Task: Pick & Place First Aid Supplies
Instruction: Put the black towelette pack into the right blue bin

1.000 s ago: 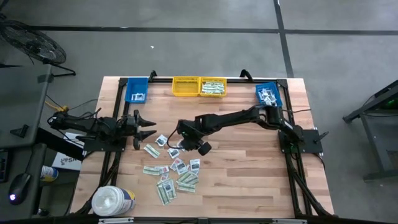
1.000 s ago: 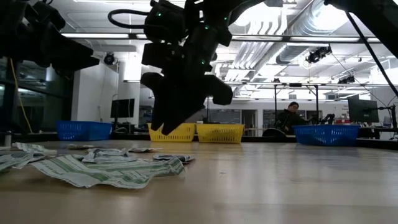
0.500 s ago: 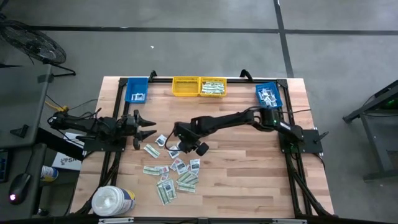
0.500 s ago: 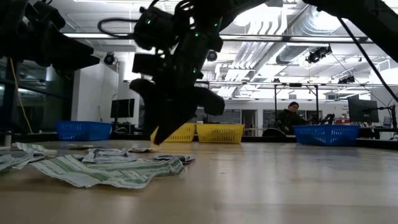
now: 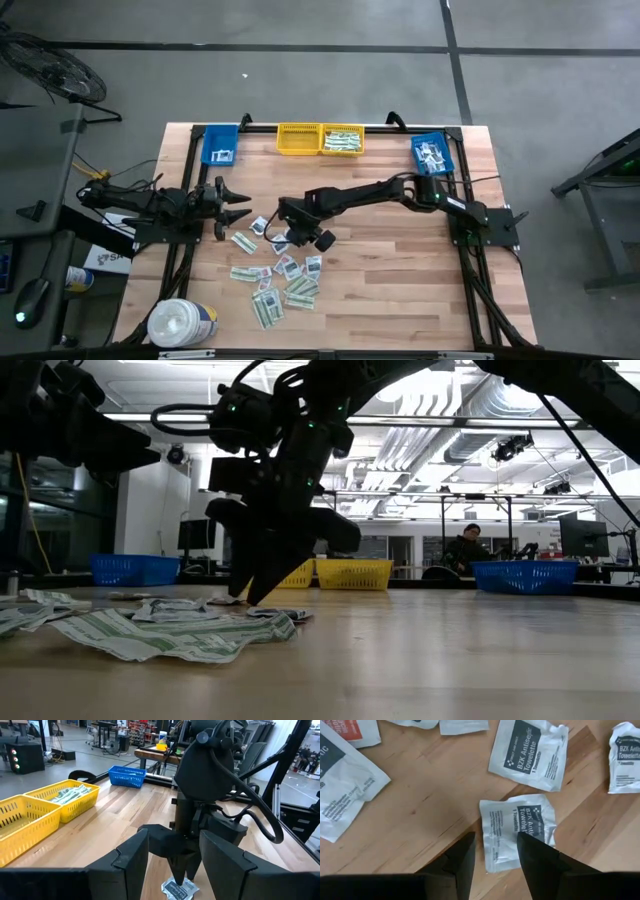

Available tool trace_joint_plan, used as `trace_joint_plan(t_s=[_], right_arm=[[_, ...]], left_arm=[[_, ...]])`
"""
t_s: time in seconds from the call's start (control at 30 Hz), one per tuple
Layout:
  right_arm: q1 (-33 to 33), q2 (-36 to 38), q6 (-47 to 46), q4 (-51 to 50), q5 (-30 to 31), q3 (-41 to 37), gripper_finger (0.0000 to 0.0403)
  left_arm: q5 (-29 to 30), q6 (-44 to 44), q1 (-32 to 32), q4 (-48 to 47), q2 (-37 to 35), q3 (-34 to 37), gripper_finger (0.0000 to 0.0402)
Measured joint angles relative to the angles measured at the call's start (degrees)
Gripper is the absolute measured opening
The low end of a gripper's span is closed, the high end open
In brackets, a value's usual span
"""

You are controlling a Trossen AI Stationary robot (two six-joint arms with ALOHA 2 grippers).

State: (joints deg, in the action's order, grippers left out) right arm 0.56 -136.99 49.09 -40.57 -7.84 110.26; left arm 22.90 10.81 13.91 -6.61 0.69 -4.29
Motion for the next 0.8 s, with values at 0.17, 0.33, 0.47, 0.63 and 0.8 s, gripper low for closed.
trace_joint_plan(t_s=[0.17, 0.33, 0.47, 0.63, 0.8], right_arm=[[-0.2, -0.1, 0.3, -1.2, 0.0, 0.0, 0.0117], [-0.2, -0.6, -0.5, -1.6, 0.2, 0.0, 0.0071], [-0.2, -1.0, -1.4, -1.6, 0.7, -0.4, 0.0035], [-0.2, -1.1, -2.6, -0.9, 0.8, -2.5, 0.0004], [-0.2, -1.0, -5.1, -0.5, 1.0, -3.3, 0.0002]], left_arm=[[0.0, 0.0, 0.0, 0.0, 0.0, 0.0, 0.0177], [0.0, 0.0, 0.0, 0.0, 0.0, 0.0, 0.0177], [0.0, 0.0, 0.0, 0.0, 0.0, 0.0, 0.0177], [0.0, 0.0, 0.0, 0.0, 0.0, 0.0, 0.0177], [0.0, 0.0, 0.0, 0.0, 0.0, -0.1, 0.0177]])
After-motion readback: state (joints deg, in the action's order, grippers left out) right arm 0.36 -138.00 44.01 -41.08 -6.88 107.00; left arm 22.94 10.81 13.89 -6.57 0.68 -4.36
